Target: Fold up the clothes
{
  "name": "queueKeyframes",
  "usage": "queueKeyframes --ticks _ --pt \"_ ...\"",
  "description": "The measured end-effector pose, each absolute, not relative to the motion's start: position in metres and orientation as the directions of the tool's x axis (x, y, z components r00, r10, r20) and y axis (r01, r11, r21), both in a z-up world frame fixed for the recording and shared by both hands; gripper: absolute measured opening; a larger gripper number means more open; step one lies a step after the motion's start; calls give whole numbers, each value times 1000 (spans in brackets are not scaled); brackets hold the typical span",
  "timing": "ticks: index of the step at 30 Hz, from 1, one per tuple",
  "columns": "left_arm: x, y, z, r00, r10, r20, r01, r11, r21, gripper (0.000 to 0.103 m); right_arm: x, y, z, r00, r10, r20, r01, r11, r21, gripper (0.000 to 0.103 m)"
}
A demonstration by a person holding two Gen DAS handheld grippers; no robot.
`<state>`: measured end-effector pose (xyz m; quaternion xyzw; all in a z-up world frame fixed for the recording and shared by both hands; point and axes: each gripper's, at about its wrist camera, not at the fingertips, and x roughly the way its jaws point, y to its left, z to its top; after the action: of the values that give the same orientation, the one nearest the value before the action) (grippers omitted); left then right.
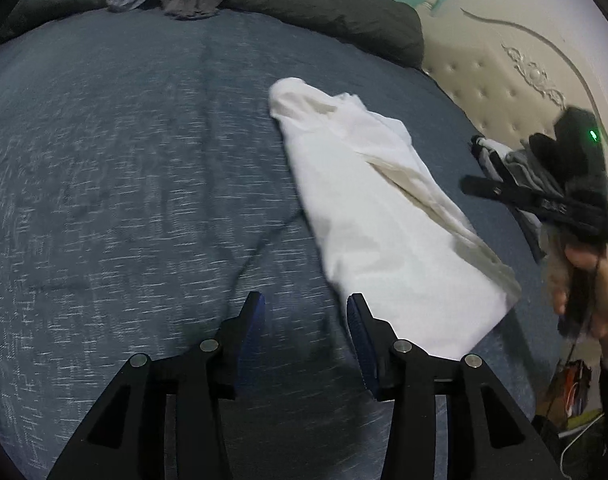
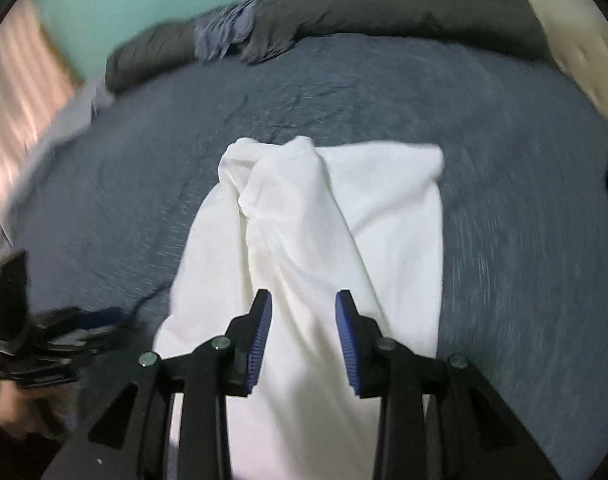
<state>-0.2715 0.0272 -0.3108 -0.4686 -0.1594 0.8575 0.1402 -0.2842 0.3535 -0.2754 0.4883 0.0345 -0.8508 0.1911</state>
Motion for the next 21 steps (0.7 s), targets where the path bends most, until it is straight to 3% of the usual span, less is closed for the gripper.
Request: queueKeyframes --ticks 5,13,14,15,16,21 --pt "-262 3 -319 -535 399 -745 -69 -899 -432 50 -303 311 -291 -440 -185 -879 477 -877 -54 33" --pt "-257 -27 -341 -538 423 -729 -28 -873 -487 53 -327 286 -323 -422 -86 -903 557 -810 -183 32" --pt "-257 -28 -342 -541 425 -725 -26 -871 -491 53 -330 288 -324 -427 -74 -901 553 -810 -196 28" --pt "-258 -29 -343 -544 429 -721 -27 -868 -496 53 -332 289 -325 -434 -59 -899 550 -808 -212 15" --pt "-258 -29 -343 -546 431 -719 -30 -867 -497 53 -334 291 -325 -440 -46 -897 546 -806 -227 11" --pt "-258 -25 -342 -543 451 -708 -49 -859 -509 53 -354 320 -309 -476 -59 -877 454 -871 -187 6"
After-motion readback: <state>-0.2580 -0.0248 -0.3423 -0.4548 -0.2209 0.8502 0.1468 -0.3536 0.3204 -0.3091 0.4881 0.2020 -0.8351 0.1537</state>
